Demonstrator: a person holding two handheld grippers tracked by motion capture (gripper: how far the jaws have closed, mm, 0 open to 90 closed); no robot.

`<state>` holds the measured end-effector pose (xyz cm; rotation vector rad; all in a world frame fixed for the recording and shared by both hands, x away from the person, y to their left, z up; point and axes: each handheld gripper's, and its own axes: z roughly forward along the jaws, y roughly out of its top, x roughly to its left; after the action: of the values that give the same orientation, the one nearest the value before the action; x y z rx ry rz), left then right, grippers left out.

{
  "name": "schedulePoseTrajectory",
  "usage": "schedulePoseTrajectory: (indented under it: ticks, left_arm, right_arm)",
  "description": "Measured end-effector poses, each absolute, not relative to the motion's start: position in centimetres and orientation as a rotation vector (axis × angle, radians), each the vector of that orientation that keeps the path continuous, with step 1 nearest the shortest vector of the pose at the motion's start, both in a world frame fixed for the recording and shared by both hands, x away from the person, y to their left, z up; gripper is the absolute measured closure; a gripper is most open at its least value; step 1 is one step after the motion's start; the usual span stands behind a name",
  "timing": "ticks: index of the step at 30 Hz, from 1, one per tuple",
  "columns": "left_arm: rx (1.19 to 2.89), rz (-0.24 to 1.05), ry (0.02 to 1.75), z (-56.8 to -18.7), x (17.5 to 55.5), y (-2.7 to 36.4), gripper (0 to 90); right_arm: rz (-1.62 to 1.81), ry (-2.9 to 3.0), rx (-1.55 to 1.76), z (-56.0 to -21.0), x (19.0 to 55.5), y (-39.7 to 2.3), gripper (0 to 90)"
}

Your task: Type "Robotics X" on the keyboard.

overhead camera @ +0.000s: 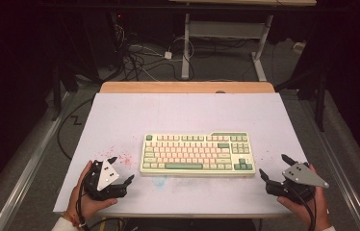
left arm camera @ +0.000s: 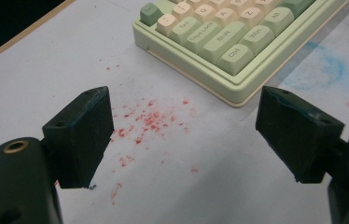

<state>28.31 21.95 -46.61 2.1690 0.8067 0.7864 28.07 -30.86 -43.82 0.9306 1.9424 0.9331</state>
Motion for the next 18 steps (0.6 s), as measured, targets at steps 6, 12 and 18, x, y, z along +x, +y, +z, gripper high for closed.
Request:
schedulePoseTrajectory:
  ticks: [6, 12, 18]
  left_arm:
    - [2.166, 0.779, 0.809, -46.57, 28.06, 21.90, 17.5]
    - [2.150, 0.789, 0.804, -46.48, 28.07, 22.25, 17.5]
    - [2.159, 0.782, 0.799, -46.57, 28.17, 22.15, 17.5]
  right_arm:
    - [0.932, 1.937, 0.922, -43.71, 27.94, -30.80, 17.2]
    - [0.918, 1.953, 0.909, -43.79, 27.96, -30.54, 17.5]
    - [0.973, 1.955, 0.896, -43.32, 27.86, -30.99, 21.0]
